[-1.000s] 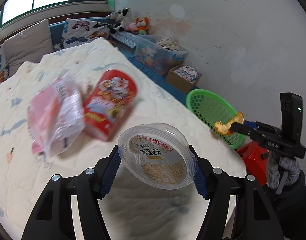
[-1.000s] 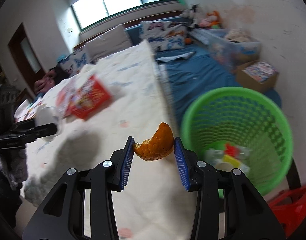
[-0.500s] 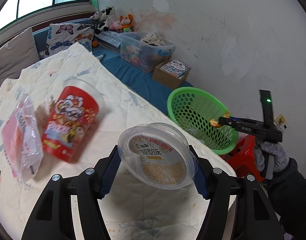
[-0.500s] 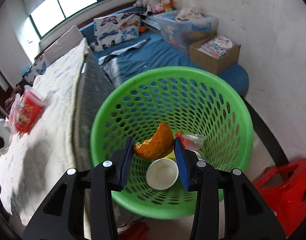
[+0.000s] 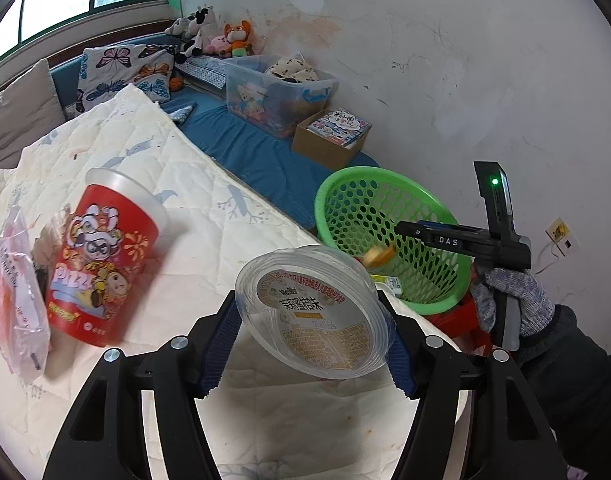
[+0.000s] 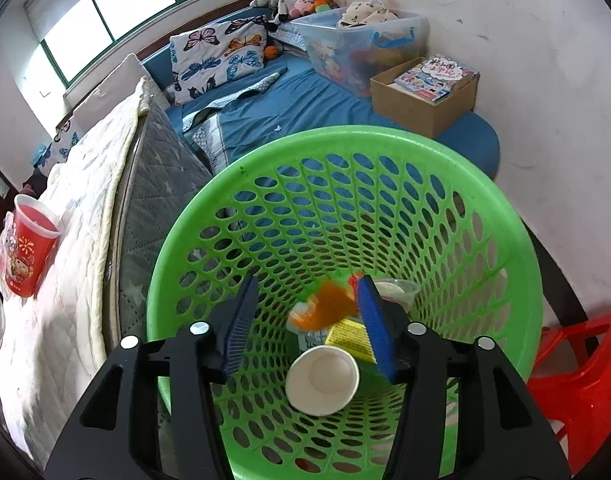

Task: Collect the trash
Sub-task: 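Carry the bread crust over the green basket and open the right gripper, then carry the clear tub over the green basket and open the left gripper, then move both grippers back over the bed toward the pink bag and red cup, then grasp the pink plastic bag with the left gripper and lift it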

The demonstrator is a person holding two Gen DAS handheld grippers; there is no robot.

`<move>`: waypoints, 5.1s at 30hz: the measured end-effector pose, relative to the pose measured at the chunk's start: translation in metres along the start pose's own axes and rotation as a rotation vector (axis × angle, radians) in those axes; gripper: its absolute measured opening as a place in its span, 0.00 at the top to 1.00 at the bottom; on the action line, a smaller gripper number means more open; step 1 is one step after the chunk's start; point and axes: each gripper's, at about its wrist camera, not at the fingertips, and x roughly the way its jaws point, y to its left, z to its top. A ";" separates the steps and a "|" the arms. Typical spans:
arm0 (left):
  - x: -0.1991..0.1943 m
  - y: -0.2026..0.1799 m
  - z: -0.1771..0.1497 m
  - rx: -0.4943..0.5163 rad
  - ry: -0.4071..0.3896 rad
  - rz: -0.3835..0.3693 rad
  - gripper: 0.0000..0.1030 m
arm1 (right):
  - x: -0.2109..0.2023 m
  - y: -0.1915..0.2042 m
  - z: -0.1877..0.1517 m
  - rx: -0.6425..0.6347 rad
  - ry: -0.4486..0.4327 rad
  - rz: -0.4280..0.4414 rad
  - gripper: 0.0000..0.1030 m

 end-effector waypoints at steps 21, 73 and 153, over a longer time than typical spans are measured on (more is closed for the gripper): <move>0.046 -0.060 0.035 0.078 0.043 -0.034 0.39 | -0.074 -0.019 -0.024 0.003 -0.113 0.010 0.37; -0.047 0.027 0.002 -0.075 -0.127 0.263 0.27 | -0.096 0.064 -0.031 -0.110 -0.133 0.165 0.29; -0.056 0.201 -0.063 -0.280 -0.083 0.268 0.32 | -0.017 0.274 -0.028 -0.329 0.066 0.389 0.26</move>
